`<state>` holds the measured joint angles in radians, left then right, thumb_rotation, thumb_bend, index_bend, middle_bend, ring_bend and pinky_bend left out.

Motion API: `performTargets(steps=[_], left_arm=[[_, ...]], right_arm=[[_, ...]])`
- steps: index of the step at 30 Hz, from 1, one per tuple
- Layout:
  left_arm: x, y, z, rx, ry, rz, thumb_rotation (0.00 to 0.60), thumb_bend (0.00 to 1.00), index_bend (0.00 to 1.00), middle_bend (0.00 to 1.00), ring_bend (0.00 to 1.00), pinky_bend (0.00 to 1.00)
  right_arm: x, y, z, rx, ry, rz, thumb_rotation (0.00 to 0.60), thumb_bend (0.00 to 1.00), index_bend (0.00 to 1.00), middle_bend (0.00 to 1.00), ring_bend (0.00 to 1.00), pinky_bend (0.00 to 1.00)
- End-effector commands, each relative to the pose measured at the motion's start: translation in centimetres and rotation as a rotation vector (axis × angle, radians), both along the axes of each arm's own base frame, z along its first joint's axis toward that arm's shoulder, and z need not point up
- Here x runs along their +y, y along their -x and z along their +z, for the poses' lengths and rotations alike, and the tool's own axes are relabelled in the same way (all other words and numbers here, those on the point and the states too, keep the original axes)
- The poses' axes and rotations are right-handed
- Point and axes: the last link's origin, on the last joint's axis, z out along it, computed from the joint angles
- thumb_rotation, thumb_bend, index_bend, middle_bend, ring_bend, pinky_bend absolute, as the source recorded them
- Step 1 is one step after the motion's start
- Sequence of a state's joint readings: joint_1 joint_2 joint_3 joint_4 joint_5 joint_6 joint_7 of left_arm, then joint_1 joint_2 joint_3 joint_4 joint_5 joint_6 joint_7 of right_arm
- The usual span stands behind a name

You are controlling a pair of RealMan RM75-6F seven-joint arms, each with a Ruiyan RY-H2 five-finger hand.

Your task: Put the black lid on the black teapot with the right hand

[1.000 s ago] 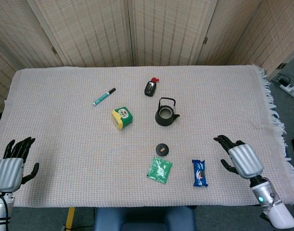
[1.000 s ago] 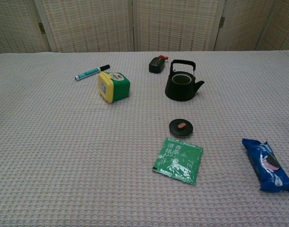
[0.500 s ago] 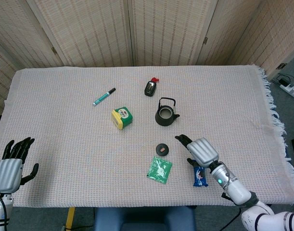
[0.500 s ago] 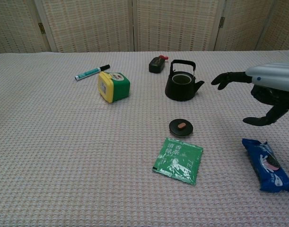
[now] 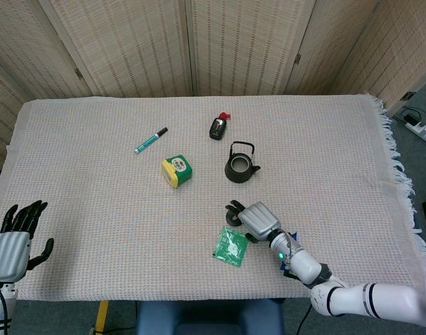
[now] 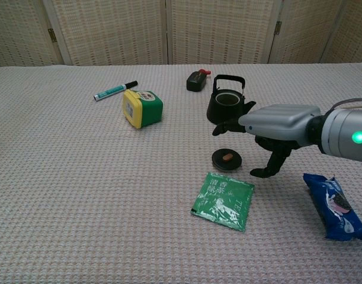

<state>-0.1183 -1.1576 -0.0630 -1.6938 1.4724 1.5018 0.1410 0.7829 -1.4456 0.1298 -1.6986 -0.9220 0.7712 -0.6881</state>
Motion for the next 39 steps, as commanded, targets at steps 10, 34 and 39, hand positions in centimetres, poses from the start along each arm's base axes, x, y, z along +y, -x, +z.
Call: performTargets(steps=[10, 34, 39], left_arm=[[0.0, 0.1, 0.0, -0.002, -0.004, 0.004, 0.600, 0.40, 0.07, 0.05, 0.09, 0.01], [0.2, 0.9, -0.4, -0.010, 0.003, 0.025, 0.600, 0.40, 0.07, 0.05, 0.09, 0.01], [0.1, 1.0, -0.4, -0.010, 0.004, 0.029, 0.600, 0.40, 0.07, 0.05, 0.09, 0.01]], right_arm=[[-1.6, -0.8, -2.2, 0.065, -0.009, -0.011, 0.600, 0.36, 0.10, 0.15, 0.81, 0.70], [-2.0, -1.3, -3.1, 0.101, 0.040, 0.032, 0.600, 0.36, 0.26, 0.29, 0.85, 0.70], [-1.8, -1.6, -3.1, 0.088, 0.055, 0.046, 0.600, 0.36, 0.30, 0.35, 0.87, 0.70]])
